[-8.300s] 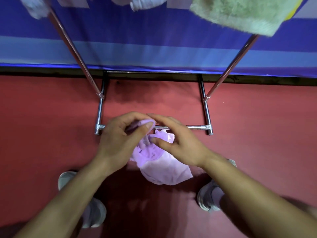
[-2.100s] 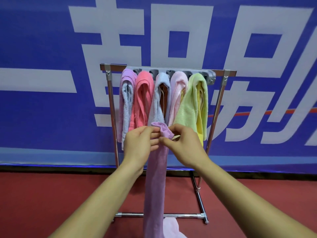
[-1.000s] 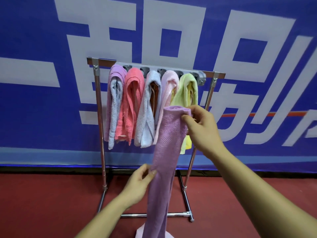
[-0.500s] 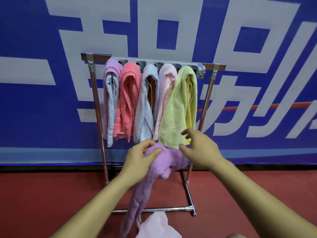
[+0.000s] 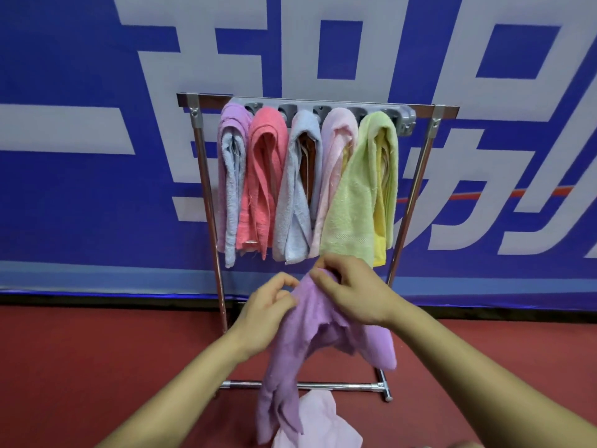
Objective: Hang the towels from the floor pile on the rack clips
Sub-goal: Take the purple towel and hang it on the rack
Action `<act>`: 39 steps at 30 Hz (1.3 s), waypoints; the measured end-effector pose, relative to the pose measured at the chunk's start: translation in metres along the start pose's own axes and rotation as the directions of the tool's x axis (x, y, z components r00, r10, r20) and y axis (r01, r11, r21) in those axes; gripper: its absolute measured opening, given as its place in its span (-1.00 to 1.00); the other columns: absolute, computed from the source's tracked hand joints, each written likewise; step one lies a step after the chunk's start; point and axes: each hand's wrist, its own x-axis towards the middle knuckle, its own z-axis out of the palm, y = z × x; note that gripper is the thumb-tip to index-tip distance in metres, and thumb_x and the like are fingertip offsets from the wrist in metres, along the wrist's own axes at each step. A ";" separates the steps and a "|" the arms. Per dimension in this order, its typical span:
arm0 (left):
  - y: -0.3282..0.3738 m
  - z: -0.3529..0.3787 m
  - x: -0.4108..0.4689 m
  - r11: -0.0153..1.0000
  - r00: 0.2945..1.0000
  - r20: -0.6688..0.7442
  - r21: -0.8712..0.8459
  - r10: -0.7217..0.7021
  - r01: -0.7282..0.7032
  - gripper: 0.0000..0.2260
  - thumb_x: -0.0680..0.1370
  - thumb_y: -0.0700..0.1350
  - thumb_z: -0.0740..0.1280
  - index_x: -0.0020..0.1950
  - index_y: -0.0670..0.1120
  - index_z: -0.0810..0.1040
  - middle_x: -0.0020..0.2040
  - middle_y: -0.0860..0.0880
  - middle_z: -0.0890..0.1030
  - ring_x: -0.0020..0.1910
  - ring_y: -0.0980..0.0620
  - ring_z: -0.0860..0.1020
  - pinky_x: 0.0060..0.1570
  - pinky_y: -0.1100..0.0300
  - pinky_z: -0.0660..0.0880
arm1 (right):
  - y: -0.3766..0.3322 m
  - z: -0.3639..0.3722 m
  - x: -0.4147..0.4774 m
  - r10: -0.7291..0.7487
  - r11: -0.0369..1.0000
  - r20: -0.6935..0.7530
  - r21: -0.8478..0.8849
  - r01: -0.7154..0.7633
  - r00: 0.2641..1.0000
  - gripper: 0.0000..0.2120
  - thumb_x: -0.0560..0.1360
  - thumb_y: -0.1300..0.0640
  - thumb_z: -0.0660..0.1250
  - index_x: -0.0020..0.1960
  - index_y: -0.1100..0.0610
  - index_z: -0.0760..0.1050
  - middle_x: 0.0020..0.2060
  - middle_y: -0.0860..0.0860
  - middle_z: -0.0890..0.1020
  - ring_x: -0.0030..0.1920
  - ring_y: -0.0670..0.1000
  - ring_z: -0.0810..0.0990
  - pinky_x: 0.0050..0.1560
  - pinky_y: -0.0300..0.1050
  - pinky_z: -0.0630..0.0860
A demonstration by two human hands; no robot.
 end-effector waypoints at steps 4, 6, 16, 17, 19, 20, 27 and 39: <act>-0.031 0.013 -0.018 0.994 1.000 0.007 -0.102 -0.028 0.029 -0.62 0.44 0.07 0.31 -0.08 -0.27 0.51 -0.18 -0.03 0.52 -0.13 0.07 0.42 -0.06 0.01 0.36 | -0.004 -0.024 0.001 -0.002 0.999 -0.158 0.047 0.010 0.988 -0.83 0.65 0.16 0.24 -0.11 0.09 0.52 -0.22 -0.01 0.61 -0.16 0.00 0.55 -0.06 -0.07 0.46; -0.037 0.020 -0.026 0.994 1.000 0.001 -0.105 -0.009 0.009 -0.64 0.50 0.13 0.34 -0.18 -0.19 0.49 -0.24 0.06 0.48 -0.18 0.12 0.39 -0.13 0.10 0.34 | -0.002 -0.046 -0.001 0.039 0.999 -0.222 0.038 -0.031 0.974 -0.82 0.65 0.15 0.24 -0.12 0.09 0.53 -0.22 0.00 0.61 -0.15 0.01 0.56 -0.07 -0.09 0.46; 0.020 0.035 0.017 0.950 0.981 -0.073 0.270 0.182 -0.156 -0.86 0.53 0.05 0.30 -0.11 0.01 0.56 -0.28 -0.01 0.59 -0.29 0.13 0.46 -0.15 0.06 0.50 | 0.038 -0.038 -0.014 0.339 0.935 -0.064 -0.091 -0.344 0.939 -0.70 0.57 0.20 0.20 0.13 0.03 0.66 0.09 -0.06 0.71 0.13 0.00 0.63 0.21 -0.07 0.53; 0.026 0.040 0.022 0.938 0.982 -0.047 0.307 0.186 -0.163 -0.86 0.53 0.04 0.29 -0.10 0.01 0.57 -0.26 0.03 0.62 -0.25 0.11 0.53 -0.12 0.05 0.51 | 0.041 -0.028 -0.013 0.317 0.948 0.001 0.021 -0.317 0.949 -0.69 0.59 0.24 0.19 0.17 0.06 0.65 0.12 -0.03 0.71 0.15 0.01 0.64 0.24 -0.08 0.51; 0.034 0.047 0.031 0.920 0.983 -0.010 0.354 0.183 -0.167 -0.83 0.53 0.07 0.27 -0.08 0.02 0.58 -0.22 0.05 0.65 -0.18 0.04 0.60 -0.07 0.03 0.54 | 0.047 -0.013 -0.013 0.324 0.894 0.101 0.294 -0.339 0.941 -0.71 0.63 0.28 0.16 0.15 0.15 0.65 0.10 0.07 0.71 0.19 0.09 0.64 0.29 -0.03 0.50; 0.036 0.049 0.034 0.924 0.985 -0.018 0.351 0.172 -0.155 -0.82 0.53 0.09 0.26 -0.09 0.03 0.58 -0.22 0.05 0.65 -0.16 0.03 0.60 -0.06 0.02 0.54 | 0.052 -0.008 -0.013 0.346 0.843 0.120 0.397 -0.364 0.931 -0.71 0.64 0.27 0.15 0.14 0.20 0.65 0.10 0.12 0.71 0.20 0.10 0.63 0.31 0.02 0.49; 0.035 0.051 0.047 0.973 0.992 -0.107 0.226 0.070 -0.044 -0.88 0.56 -0.03 0.34 -0.12 -0.02 0.62 -0.21 0.02 0.67 -0.24 0.16 0.53 -0.06 0.03 0.54 | 0.067 -0.009 -0.026 0.331 0.731 0.150 0.583 -0.354 0.932 -0.79 0.50 0.08 0.30 -0.12 0.19 0.62 -0.15 0.07 0.64 -0.04 -0.07 0.55 0.17 -0.07 0.45; 0.071 0.076 0.090 0.955 0.965 -0.183 0.266 0.187 -0.134 -0.93 0.59 0.06 0.35 0.06 0.16 0.53 -0.23 0.08 0.65 -0.32 0.13 0.51 -0.17 0.09 0.50 | 0.065 -0.074 -0.008 0.207 0.862 -0.195 0.499 -0.085 0.959 -0.89 0.65 0.12 0.29 0.06 0.10 0.58 -0.08 0.19 0.69 -0.03 0.07 0.65 0.11 0.13 0.57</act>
